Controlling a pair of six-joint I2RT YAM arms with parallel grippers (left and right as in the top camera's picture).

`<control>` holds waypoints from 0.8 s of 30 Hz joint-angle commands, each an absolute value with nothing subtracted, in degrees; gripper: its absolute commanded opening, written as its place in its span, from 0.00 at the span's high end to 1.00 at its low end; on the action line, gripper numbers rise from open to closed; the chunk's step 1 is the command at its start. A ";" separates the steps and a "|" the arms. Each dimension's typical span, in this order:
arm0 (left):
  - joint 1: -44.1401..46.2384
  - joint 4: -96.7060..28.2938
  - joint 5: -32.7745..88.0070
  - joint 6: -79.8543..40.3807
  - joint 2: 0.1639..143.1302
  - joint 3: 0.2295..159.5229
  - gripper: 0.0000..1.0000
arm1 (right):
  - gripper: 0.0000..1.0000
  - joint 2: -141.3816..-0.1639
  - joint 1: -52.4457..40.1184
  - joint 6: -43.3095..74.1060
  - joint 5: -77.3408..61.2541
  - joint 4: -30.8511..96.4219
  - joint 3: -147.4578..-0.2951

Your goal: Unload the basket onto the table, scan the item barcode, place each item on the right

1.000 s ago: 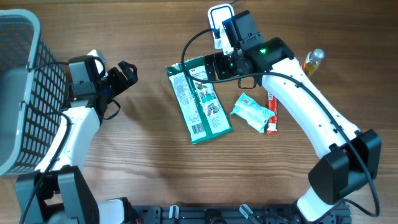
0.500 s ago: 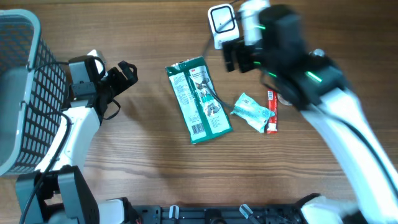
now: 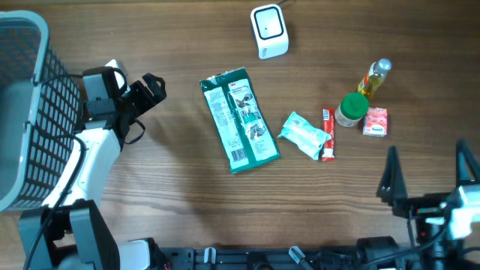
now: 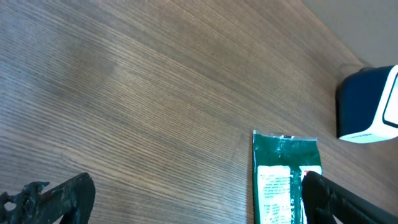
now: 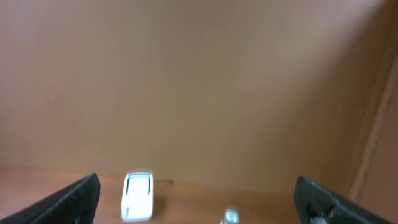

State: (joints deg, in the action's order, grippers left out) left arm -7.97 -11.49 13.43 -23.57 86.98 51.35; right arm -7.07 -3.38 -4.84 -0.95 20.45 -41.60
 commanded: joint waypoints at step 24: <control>-8.54 -11.35 13.45 -22.72 86.26 51.44 0.00 | 0.00 -0.21 -2.00 1.63 -6.52 -0.38 -0.30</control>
